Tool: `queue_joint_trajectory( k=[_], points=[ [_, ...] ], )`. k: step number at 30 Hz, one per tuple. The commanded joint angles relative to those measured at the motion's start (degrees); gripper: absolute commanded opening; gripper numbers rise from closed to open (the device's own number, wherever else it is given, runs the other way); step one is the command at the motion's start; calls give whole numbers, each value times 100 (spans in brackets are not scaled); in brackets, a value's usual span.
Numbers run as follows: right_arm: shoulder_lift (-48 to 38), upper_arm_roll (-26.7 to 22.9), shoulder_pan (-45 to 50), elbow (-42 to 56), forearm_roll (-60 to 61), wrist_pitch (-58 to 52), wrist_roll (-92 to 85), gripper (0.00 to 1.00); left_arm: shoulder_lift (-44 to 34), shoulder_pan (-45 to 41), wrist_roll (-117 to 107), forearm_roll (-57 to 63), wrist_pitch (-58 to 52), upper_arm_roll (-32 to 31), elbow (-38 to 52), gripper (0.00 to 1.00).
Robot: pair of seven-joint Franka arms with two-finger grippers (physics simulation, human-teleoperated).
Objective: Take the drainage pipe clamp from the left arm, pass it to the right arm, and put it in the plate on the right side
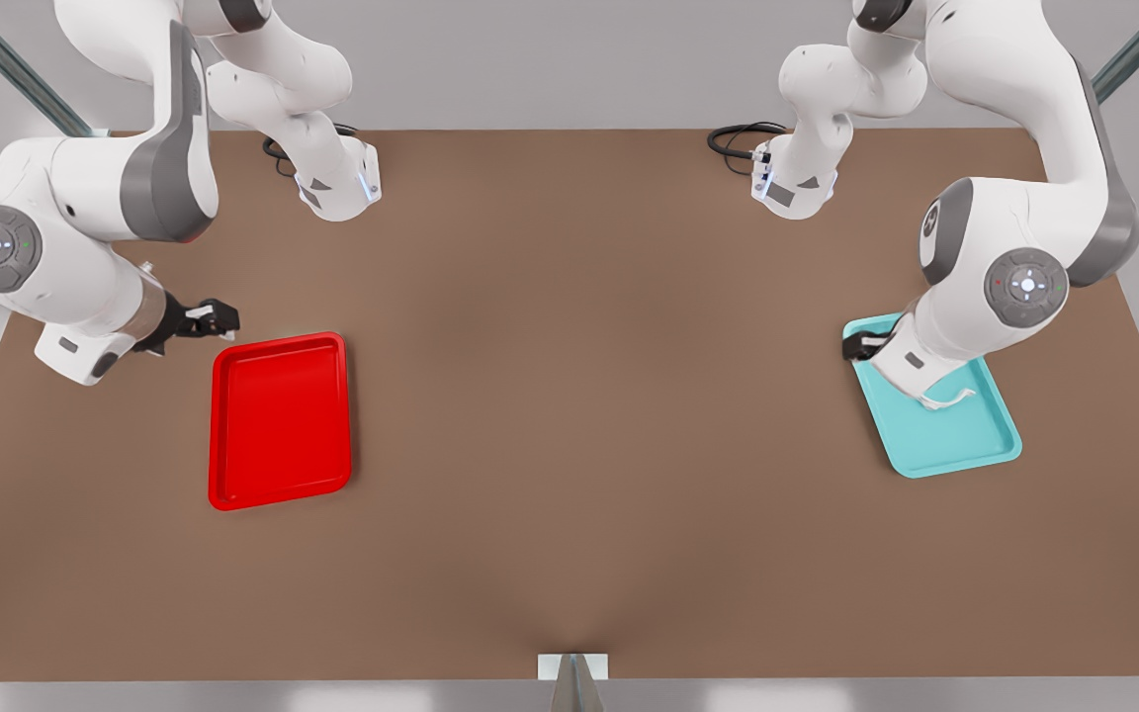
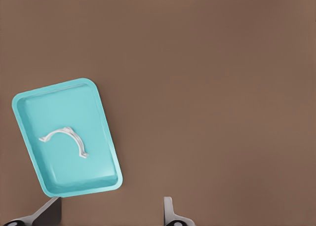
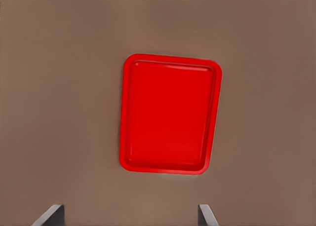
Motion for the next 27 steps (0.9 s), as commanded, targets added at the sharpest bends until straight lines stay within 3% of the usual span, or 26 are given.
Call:
queue_joint_trajectory(
  k=[1,4,6,9,12,18,27],
  points=[
    [-13,-3,-46,-19,49,259,-544,100,-6,-2,-8,15,204,1,-1,100],
    [-4,-3,-29,-28,76,241,-570,100,134,94,18,-11,362,195,-44,100],
    [-4,-3,-29,-36,85,241,-570,100,424,499,440,-29,1425,300,-501,100],
    [-4,-3,-29,-63,85,250,-570,100,609,675,396,-249,2506,1284,-1380,100],
    [-4,6,-29,-80,85,241,-570,100,609,710,361,-257,3674,1847,-2390,100],
    [-13,15,-11,-168,85,241,-570,100,618,719,-316,-1013,5609,1865,-3868,100],
    [-48,15,-2,-230,85,241,-570,100,881,789,-105,-1022,6303,1865,-4509,100]
  ],
)
